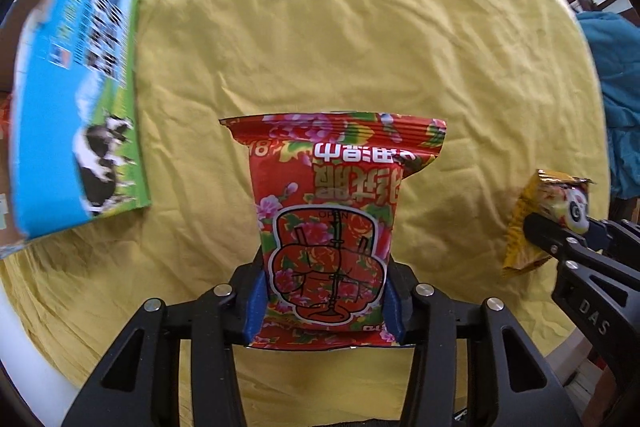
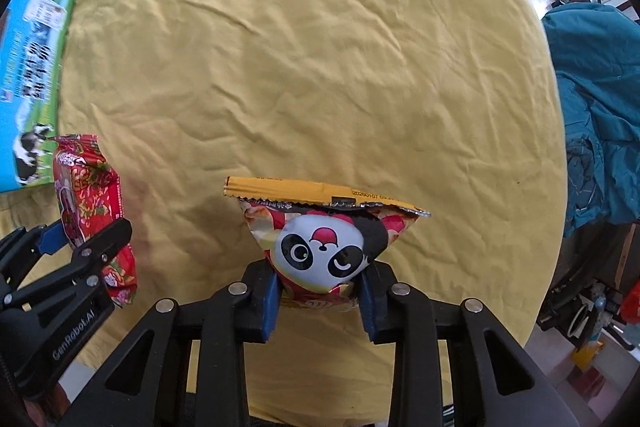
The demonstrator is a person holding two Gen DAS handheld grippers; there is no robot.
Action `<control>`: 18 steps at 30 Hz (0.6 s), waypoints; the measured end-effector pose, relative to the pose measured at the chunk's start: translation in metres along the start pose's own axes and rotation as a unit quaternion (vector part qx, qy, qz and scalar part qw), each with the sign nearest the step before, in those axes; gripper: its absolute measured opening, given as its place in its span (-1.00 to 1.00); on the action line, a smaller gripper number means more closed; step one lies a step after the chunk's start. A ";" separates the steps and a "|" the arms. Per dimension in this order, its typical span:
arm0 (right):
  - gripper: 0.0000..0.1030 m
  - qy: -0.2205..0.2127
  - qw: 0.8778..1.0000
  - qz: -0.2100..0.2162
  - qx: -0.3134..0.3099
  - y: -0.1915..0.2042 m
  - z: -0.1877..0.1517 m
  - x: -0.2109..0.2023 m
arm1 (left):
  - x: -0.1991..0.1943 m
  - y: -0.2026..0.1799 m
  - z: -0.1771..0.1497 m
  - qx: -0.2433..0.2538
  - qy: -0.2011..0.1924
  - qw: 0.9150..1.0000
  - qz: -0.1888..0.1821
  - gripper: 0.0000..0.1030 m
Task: Organize snacks
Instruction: 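Lift both packs and carry them over the cardboard box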
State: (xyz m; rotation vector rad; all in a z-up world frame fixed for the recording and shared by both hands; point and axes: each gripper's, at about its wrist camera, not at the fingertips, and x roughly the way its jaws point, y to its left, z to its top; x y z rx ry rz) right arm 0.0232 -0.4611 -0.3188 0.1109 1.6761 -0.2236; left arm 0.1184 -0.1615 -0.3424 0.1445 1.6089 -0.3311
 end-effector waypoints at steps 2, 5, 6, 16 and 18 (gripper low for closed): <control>-0.35 -0.009 1.000 0.006 0.000 0.003 0.000 -0.012 | -0.016 0.003 -0.002 0.000 -0.016 1.000 -0.005 -0.16; -0.35 -0.028 0.999 0.017 -0.004 0.013 -0.003 -0.037 | -0.038 0.008 -0.003 -0.005 -0.036 0.999 -0.016 -0.16; -0.35 -0.034 0.999 0.019 -0.006 0.016 -0.004 -0.045 | -0.047 0.011 -0.003 -0.008 -0.044 0.999 -0.020 -0.16; -0.35 -0.100 0.992 0.067 -0.034 0.088 -0.004 -0.139 | -0.141 0.073 -0.008 -0.033 -0.120 0.990 -0.061 -0.16; -0.35 -0.113 0.990 0.076 -0.047 0.110 -0.002 -0.153 | -0.153 0.090 -0.010 -0.039 -0.128 0.989 -0.068 -0.16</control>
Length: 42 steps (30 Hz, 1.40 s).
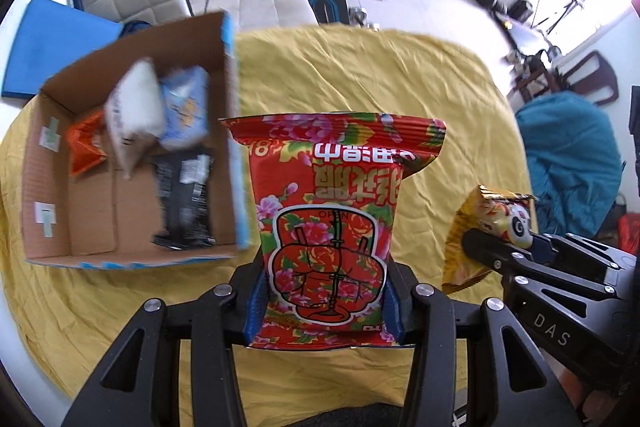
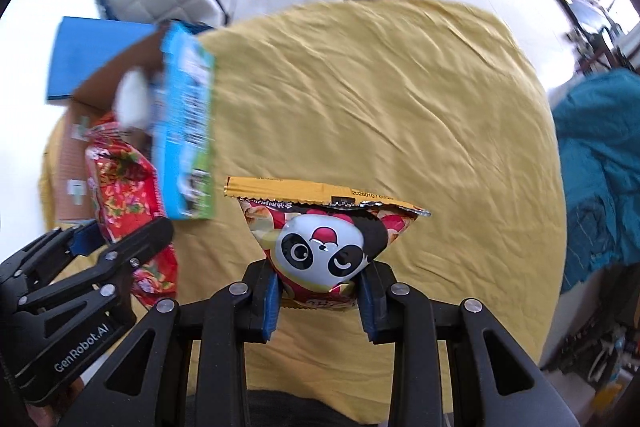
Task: Organize snacks
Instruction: 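Lift both packs and carry them over the cardboard box, then lower both packs into the box and open both tools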
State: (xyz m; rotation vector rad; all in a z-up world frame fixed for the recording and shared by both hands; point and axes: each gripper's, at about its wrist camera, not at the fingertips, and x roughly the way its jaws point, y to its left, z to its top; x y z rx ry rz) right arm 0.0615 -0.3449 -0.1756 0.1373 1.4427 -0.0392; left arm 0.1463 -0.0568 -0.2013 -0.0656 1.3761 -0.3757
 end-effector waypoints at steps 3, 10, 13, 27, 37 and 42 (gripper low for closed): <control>-0.35 -0.012 1.000 0.017 -0.019 0.035 0.010 -0.007 | -0.015 0.036 0.007 -0.019 -0.005 1.000 -0.014 -0.16; -0.35 -0.012 0.996 0.064 -0.067 0.132 0.026 0.000 | -0.038 0.132 0.017 -0.074 -0.011 0.997 -0.015 -0.16; -0.35 0.003 0.993 0.082 -0.086 0.173 0.035 0.021 | -0.038 0.173 0.024 -0.090 -0.006 0.996 0.002 -0.16; -0.35 0.091 0.988 0.094 -0.076 0.259 0.054 0.172 | 0.060 0.303 0.042 -0.117 0.117 0.986 0.014 -0.16; -0.35 0.122 0.986 0.076 -0.082 0.275 0.052 0.220 | 0.113 0.313 0.040 -0.099 0.191 0.977 -0.004 -0.15; -0.33 0.131 0.986 0.065 -0.082 0.280 0.052 0.235 | 0.119 0.312 0.039 -0.100 0.194 0.976 -0.004 -0.13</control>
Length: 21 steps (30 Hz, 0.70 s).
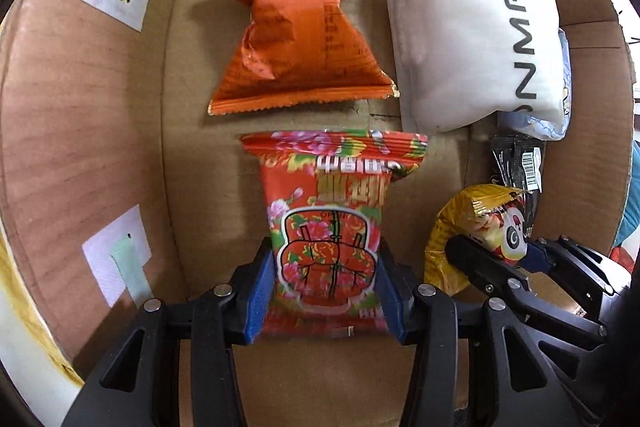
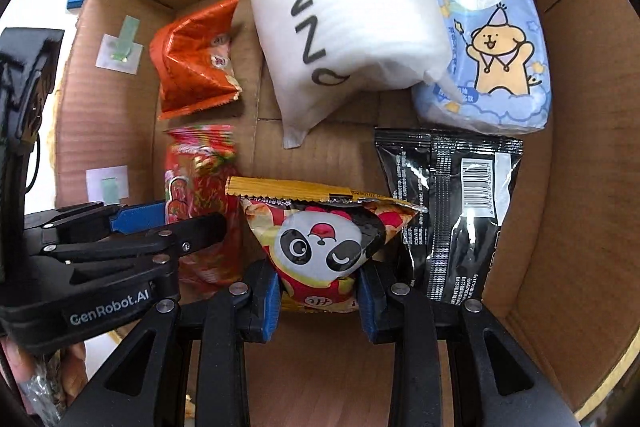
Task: Organize snacks
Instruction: 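Lower both packs into the box and open both tools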
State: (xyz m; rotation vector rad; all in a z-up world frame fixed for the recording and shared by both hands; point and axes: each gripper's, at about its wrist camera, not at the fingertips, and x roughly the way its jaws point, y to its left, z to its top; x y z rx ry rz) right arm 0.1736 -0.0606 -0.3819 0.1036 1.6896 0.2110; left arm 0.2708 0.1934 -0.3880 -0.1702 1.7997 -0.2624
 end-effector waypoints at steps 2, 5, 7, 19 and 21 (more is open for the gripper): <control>-0.33 -0.002 1.000 -0.005 0.000 0.002 0.003 0.004 | -0.002 0.001 0.000 -0.001 -0.004 1.000 0.002 -0.12; -0.32 -0.004 1.000 -0.010 0.002 0.006 0.004 0.006 | 0.000 0.001 -0.014 -0.002 -0.010 1.000 0.004 -0.12; -0.31 -0.004 1.000 -0.013 0.001 0.008 0.003 0.006 | -0.003 0.000 -0.020 -0.003 -0.014 1.000 0.007 -0.12; -0.03 -0.032 0.999 -0.025 -0.008 0.006 -0.010 -0.036 | -0.040 -0.010 -0.053 -0.007 -0.077 0.996 0.035 -0.12; 0.04 -0.038 0.999 -0.034 -0.009 0.004 -0.013 -0.046 | -0.046 -0.012 -0.061 -0.008 -0.088 0.995 0.040 -0.12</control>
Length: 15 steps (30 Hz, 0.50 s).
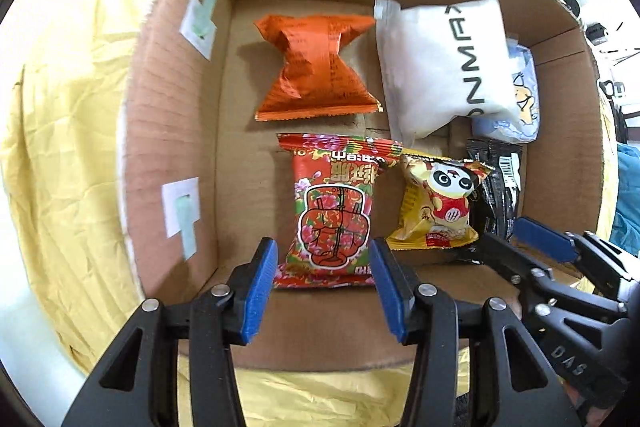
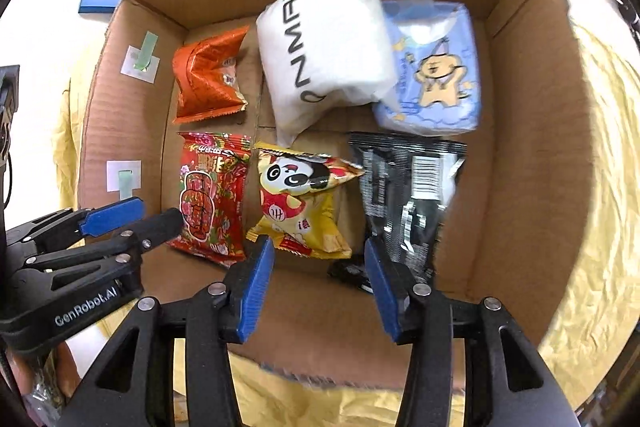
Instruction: Organize snacks
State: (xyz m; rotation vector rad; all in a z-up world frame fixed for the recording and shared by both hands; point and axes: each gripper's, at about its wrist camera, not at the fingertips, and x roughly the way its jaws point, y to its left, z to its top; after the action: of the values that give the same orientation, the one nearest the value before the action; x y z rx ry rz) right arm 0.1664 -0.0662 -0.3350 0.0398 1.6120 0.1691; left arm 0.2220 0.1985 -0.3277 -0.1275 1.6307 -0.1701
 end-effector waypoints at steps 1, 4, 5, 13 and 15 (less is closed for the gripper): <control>0.08 -0.006 1.000 -0.003 0.000 -0.001 -0.001 -0.005 | -0.004 0.000 -0.004 0.000 -0.004 1.000 0.002 -0.12; 0.21 -0.019 1.000 -0.017 0.002 -0.006 -0.009 -0.018 | -0.018 -0.003 -0.016 -0.005 -0.022 1.000 0.006 -0.08; 0.21 -0.025 0.999 -0.022 0.002 -0.009 -0.013 -0.023 | -0.024 -0.003 -0.019 -0.006 -0.029 1.000 0.006 -0.02; 0.84 -0.060 0.997 -0.039 0.007 -0.025 -0.045 -0.069 | -0.079 -0.013 -0.040 -0.004 -0.104 0.994 0.023 0.66; 0.91 -0.071 0.996 -0.043 0.011 -0.028 -0.051 -0.086 | -0.089 -0.016 -0.044 -0.004 -0.123 0.992 0.031 0.81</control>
State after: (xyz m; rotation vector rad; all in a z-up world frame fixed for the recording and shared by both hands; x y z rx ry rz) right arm 0.1218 -0.1096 -0.2511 -0.0008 1.4704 0.0793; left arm 0.1837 0.2008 -0.2347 -0.1002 1.3882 -0.0968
